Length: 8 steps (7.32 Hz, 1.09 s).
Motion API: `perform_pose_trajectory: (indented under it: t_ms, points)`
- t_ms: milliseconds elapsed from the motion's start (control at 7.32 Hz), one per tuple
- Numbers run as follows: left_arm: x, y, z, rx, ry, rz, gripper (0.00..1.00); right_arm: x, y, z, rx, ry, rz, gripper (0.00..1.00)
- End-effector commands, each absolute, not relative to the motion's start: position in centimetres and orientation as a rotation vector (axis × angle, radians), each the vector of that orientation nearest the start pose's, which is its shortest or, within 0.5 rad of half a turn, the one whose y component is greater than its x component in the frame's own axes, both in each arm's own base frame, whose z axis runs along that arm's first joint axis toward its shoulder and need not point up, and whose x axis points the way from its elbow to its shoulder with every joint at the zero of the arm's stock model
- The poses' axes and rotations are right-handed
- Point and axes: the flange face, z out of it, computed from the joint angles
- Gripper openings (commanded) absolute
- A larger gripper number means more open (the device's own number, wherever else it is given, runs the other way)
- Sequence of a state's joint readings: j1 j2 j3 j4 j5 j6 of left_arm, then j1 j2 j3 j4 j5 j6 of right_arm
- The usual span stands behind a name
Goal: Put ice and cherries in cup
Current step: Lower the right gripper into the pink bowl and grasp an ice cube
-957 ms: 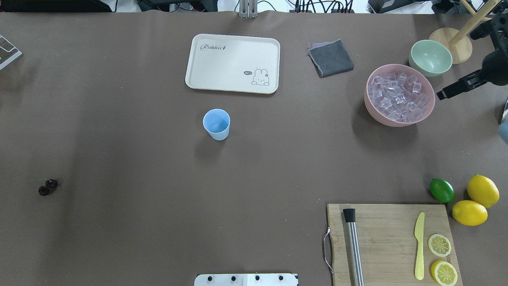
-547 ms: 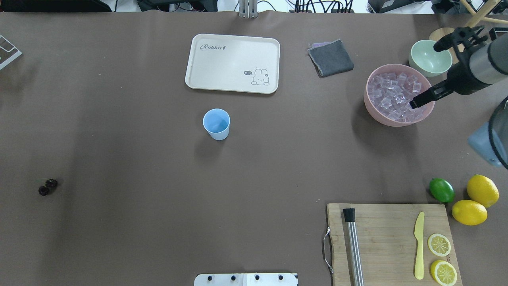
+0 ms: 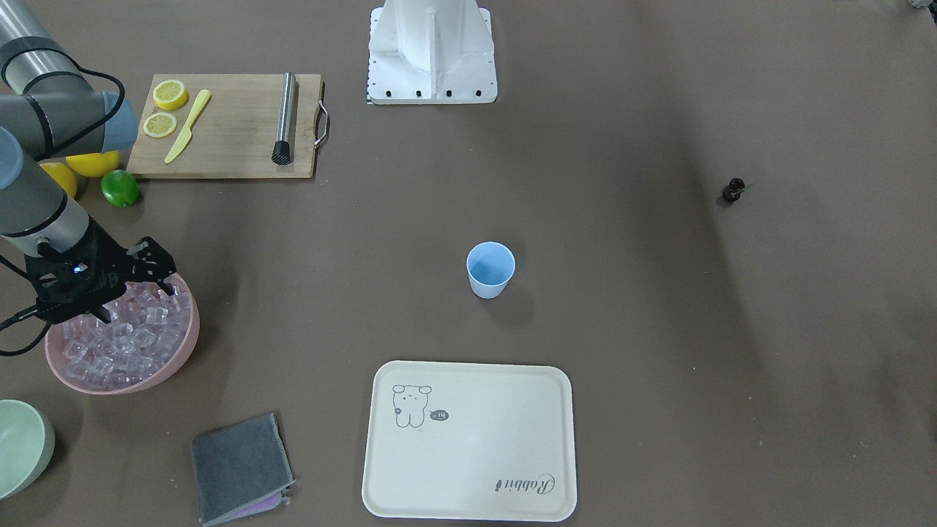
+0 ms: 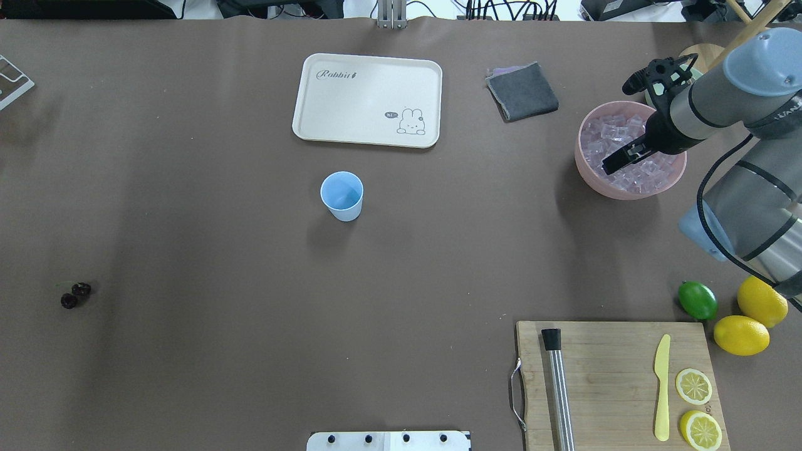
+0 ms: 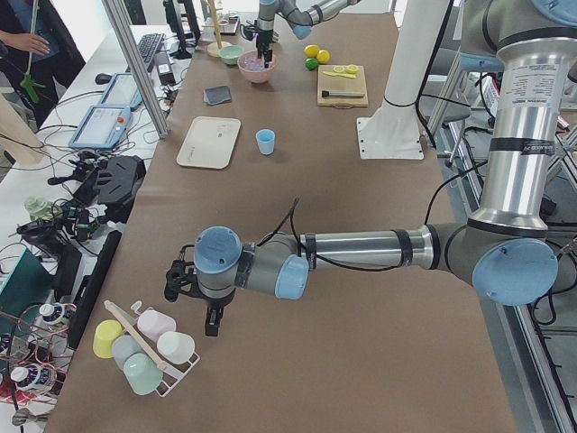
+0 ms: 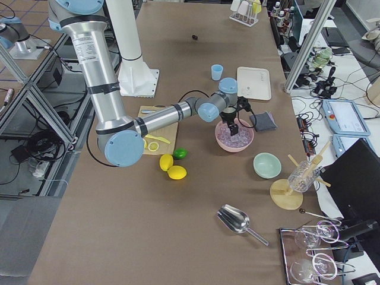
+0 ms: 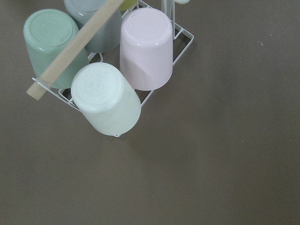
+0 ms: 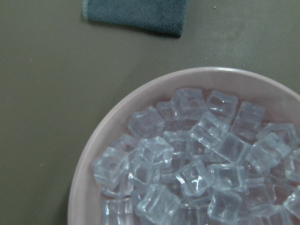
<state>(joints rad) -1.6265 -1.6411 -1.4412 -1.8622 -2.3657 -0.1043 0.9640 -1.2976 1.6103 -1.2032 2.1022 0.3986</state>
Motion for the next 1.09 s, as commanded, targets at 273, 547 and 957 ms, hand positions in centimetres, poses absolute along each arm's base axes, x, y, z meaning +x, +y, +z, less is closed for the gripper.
perform_pose_trajectory:
  t_ms: [273, 547, 957]
  points:
    - [-9.1, -53.1, 65.2, 0.203, 0.798, -0.055, 0.98, -29.0, -56.3, 46.4, 0.326, -0.768, -0.367, 0.69]
    - [-9.1, -53.4, 65.0, 0.208, 0.796, -0.053, 0.98, -29.3, -56.7, 46.8, 0.316, -0.762, -0.363, 0.67]
    - [-9.1, -53.5, 64.8, 0.211, 0.796, -0.052, 0.98, -30.3, -56.9, 45.4, 0.299, -0.787, -0.298, 0.47]
